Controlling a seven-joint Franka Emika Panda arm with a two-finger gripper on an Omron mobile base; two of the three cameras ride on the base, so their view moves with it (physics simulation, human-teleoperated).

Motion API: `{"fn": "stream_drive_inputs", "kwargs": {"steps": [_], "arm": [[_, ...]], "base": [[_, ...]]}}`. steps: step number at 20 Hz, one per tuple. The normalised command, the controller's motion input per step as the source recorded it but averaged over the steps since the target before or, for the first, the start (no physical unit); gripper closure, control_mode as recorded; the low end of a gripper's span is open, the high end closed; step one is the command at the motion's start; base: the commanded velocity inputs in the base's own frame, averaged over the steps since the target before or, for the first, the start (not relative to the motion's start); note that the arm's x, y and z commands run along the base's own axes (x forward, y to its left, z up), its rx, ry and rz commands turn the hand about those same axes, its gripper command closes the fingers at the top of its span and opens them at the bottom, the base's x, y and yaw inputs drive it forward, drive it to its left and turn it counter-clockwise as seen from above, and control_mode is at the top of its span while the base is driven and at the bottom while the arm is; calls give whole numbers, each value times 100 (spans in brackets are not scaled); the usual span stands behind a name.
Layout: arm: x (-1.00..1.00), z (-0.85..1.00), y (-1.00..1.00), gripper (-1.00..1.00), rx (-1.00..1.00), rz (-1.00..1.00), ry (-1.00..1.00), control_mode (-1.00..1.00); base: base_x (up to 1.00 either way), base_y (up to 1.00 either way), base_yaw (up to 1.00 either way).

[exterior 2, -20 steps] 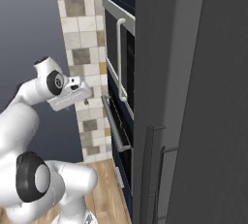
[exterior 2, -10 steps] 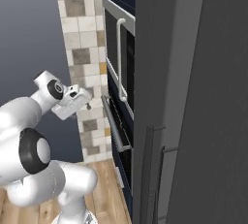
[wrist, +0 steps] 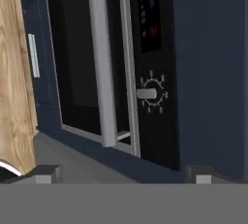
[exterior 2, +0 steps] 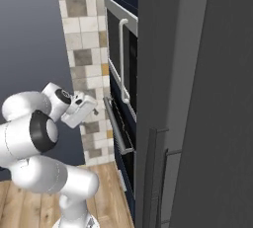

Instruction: Take the baked cake out of the oven and place it on the plate for cooling. Then close the oven door.

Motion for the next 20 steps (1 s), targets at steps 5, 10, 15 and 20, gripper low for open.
{"fn": "stream_drive_inputs", "kwargs": {"steps": [5, 10, 15, 20], "arm": [[17, -35, -23, -100, -7, 0, 0, -100], [20, -32, -13, -100, -3, 0, 0, -100], [29, -32, -5, -100, -2, 0, 0, -100], [34, -36, -4, -100, -3, 0, 0, -100]], "base": [[0, 0, 0], [0, 0, 0], [0, 0, 0], [0, 0, 0]]}}
